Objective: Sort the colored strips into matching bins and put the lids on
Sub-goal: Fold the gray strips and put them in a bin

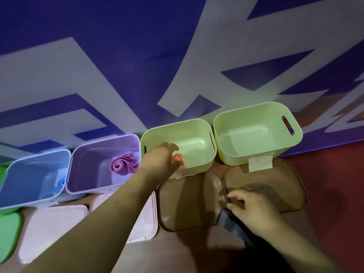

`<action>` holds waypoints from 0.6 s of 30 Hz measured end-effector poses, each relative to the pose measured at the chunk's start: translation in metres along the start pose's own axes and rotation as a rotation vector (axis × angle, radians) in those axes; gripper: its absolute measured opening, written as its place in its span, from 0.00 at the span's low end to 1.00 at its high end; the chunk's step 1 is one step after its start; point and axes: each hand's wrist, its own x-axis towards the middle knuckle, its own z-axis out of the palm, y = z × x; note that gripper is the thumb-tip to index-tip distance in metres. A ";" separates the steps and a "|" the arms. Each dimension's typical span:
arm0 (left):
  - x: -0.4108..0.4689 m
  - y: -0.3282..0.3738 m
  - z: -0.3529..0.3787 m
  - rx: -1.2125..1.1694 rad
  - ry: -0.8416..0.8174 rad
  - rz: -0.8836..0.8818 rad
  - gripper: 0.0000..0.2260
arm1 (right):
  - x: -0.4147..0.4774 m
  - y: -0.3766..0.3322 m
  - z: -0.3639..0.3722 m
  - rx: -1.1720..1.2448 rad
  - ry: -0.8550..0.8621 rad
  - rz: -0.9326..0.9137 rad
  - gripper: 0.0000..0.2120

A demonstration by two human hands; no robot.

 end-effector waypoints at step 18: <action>-0.142 0.061 0.153 -0.582 -0.221 -0.120 0.23 | -0.005 0.045 0.061 -0.161 -0.067 -0.068 0.20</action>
